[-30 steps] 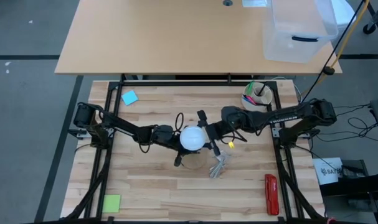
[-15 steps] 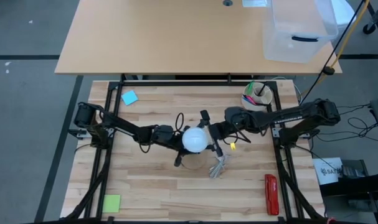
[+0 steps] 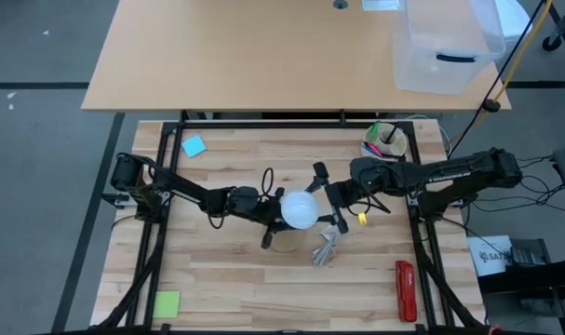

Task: Screw lightbulb
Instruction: Remove the lightbulb from the lamp

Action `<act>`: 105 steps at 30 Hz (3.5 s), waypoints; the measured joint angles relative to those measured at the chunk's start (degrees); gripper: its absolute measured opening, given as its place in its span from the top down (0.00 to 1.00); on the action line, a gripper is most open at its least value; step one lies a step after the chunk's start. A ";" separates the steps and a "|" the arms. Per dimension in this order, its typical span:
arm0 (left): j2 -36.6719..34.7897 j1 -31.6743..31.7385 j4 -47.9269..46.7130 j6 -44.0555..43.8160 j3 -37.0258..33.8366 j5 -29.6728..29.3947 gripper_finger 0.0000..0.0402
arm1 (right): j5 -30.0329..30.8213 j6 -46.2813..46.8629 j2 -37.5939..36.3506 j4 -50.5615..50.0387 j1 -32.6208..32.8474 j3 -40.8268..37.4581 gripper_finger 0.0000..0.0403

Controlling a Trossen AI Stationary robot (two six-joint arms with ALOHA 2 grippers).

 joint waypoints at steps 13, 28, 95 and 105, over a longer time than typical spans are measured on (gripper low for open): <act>0.00 0.02 -0.13 -0.28 -0.22 0.00 0.85 | 4.99 2.96 1.25 -0.75 1.91 0.24 0.27; 0.00 0.08 0.07 -0.35 -0.20 -0.02 0.85 | 23.77 6.33 -3.14 -11.61 9.48 0.24 0.27; 0.11 -1.99 3.17 -1.44 -0.13 -16.75 0.93 | 84.12 6.67 29.48 45.44 30.73 0.04 0.33; 0.13 -1.99 3.73 -1.78 -0.15 -16.94 0.93 | 89.37 20.43 29.39 32.45 30.73 0.02 0.33</act>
